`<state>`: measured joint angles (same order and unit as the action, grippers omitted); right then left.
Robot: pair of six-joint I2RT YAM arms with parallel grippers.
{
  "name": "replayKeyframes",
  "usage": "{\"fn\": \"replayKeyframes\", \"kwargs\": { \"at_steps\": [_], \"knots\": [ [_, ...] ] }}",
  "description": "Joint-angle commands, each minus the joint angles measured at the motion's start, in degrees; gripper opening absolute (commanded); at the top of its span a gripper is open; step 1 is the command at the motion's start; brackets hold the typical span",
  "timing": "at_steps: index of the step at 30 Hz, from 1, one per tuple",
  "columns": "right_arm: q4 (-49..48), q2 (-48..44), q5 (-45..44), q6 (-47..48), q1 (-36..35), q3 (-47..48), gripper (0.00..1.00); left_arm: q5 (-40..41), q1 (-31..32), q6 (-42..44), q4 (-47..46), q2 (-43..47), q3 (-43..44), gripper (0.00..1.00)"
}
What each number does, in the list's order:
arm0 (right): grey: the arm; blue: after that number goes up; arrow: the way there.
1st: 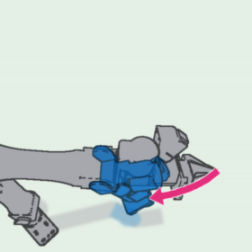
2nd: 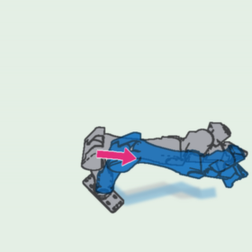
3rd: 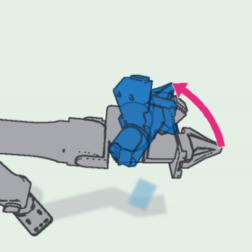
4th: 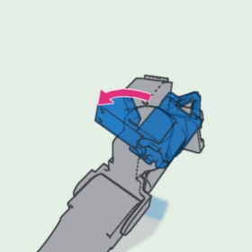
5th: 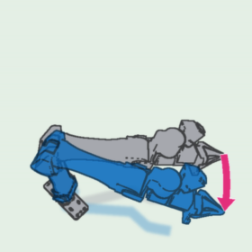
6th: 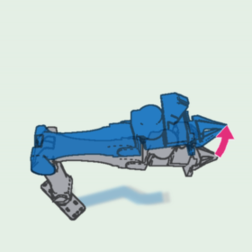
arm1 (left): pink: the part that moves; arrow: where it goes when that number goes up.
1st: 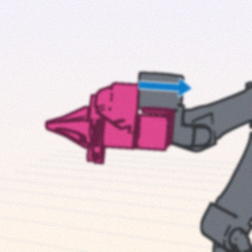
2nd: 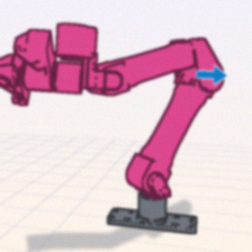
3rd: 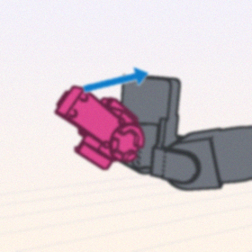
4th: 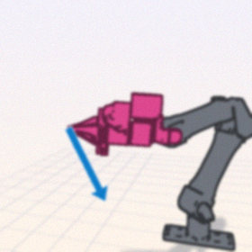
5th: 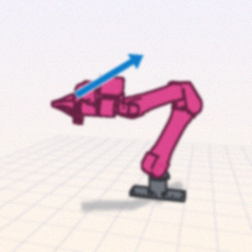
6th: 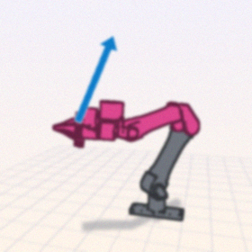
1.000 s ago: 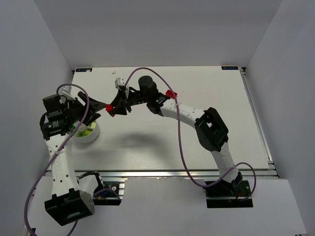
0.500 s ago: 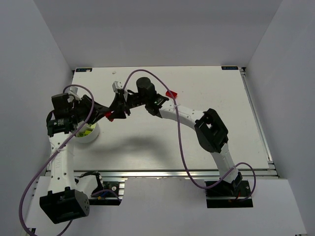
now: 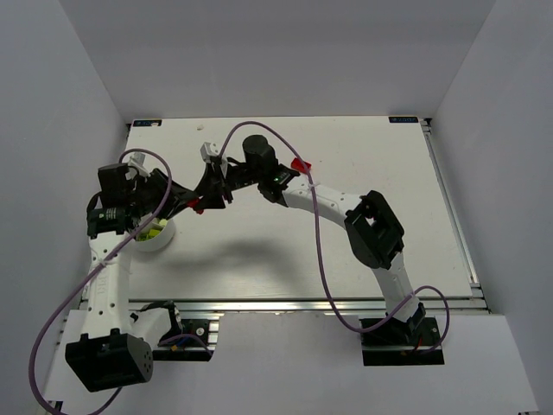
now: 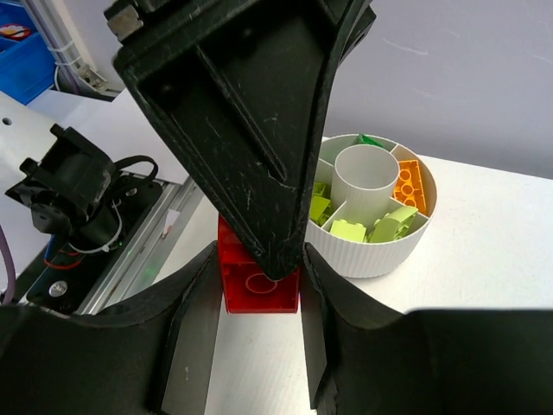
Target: Sort the legos into containers by color
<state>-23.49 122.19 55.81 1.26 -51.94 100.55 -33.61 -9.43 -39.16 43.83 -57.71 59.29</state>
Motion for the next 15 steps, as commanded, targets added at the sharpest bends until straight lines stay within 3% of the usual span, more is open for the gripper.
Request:
{"fn": "replayKeyframes", "kwargs": {
  "at_steps": [1,3,7,10,11,13,14,15],
  "knots": [
    [-2.97,-3.71,1.41,-0.64,-0.53,-0.44,0.0,-2.43,1.78,0.05,-0.24,-0.21,-0.75,0.45],
    [-3.06,-3.71,1.41,-0.82,-0.53,-0.62,0.0,-2.52,2.57,0.05,-0.15,-0.38,-0.93,0.4],
    [-2.97,-3.98,1.41,-0.82,-0.53,-0.88,0.04,-2.43,3.54,0.22,0.28,-0.73,-1.02,0.12],
    [-2.79,-4.33,1.41,-0.82,-0.53,-1.41,0.25,-1.47,3.63,0.31,0.64,-0.91,-0.49,0.08],
    [-2.79,-4.42,1.49,-0.82,-0.44,-1.59,0.39,-1.12,3.63,0.4,0.73,-1.0,-0.05,0.06],
    [-2.79,-4.77,1.41,-0.82,-0.44,-2.29,0.53,-0.76,3.63,0.75,1.08,-1.52,0.74,0.05],
    [-2.79,-4.94,1.41,-0.82,-0.35,-2.55,0.69,-0.5,3.63,0.84,1.34,-1.79,1.61,0.04],
    [-2.79,-5.12,1.32,-0.82,-0.26,-2.82,0.75,0.03,3.63,1.36,1.6,-2.22,2.06,0.04]
  ]
}}
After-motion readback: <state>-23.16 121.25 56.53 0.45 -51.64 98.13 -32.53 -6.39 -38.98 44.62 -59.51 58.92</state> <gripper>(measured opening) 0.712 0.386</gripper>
